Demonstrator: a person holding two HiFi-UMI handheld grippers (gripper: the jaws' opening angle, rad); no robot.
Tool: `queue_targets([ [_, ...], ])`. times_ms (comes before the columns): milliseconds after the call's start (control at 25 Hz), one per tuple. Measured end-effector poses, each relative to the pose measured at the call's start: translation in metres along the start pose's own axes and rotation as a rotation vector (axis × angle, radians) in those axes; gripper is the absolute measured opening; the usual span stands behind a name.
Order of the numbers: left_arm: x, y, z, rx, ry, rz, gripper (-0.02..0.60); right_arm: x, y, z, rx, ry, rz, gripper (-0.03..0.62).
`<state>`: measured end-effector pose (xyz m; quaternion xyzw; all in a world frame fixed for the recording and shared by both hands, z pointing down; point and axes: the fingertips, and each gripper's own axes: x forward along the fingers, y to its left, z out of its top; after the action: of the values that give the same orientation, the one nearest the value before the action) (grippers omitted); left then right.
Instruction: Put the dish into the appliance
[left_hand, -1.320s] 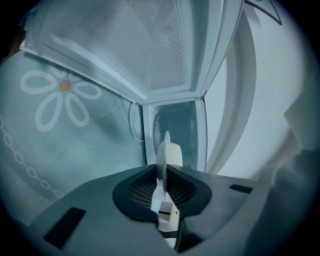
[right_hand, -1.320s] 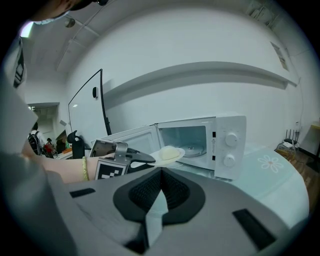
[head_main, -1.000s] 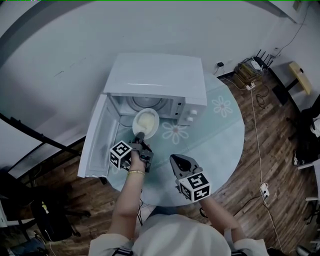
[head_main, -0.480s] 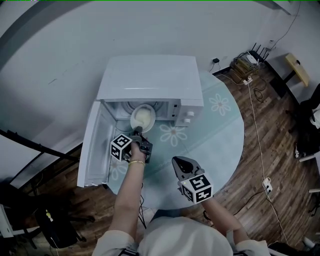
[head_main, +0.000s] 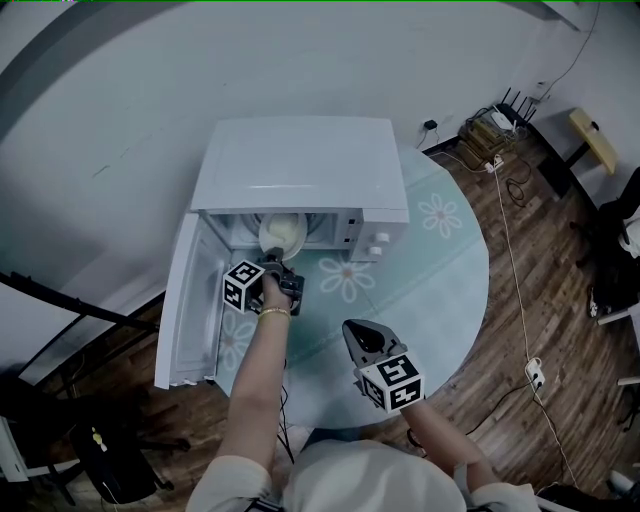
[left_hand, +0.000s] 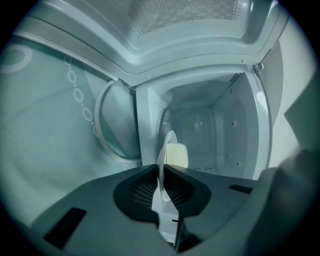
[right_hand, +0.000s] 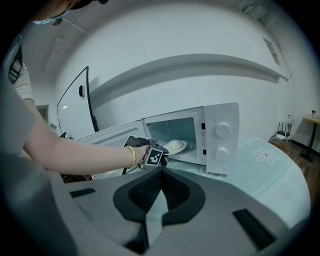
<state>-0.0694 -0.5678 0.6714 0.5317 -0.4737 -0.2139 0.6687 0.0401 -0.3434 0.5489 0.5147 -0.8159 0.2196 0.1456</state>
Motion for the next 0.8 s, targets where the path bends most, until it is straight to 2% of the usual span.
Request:
queue_targets([
  [480, 0.023, -0.008, 0.009, 0.025, -0.036, 0.009, 0.044, 0.003, -0.007, -0.002, 0.006, 0.013, -0.011, 0.005],
  [720, 0.020, -0.012, 0.008, 0.043, -0.029, -0.023, 0.046, 0.001, -0.002, -0.006, 0.002, 0.016, -0.008, 0.005],
  [800, 0.017, -0.015, 0.008, 0.062, -0.038, -0.046, 0.154, -0.001, 0.001, -0.007, 0.000, 0.016, -0.004, 0.005],
])
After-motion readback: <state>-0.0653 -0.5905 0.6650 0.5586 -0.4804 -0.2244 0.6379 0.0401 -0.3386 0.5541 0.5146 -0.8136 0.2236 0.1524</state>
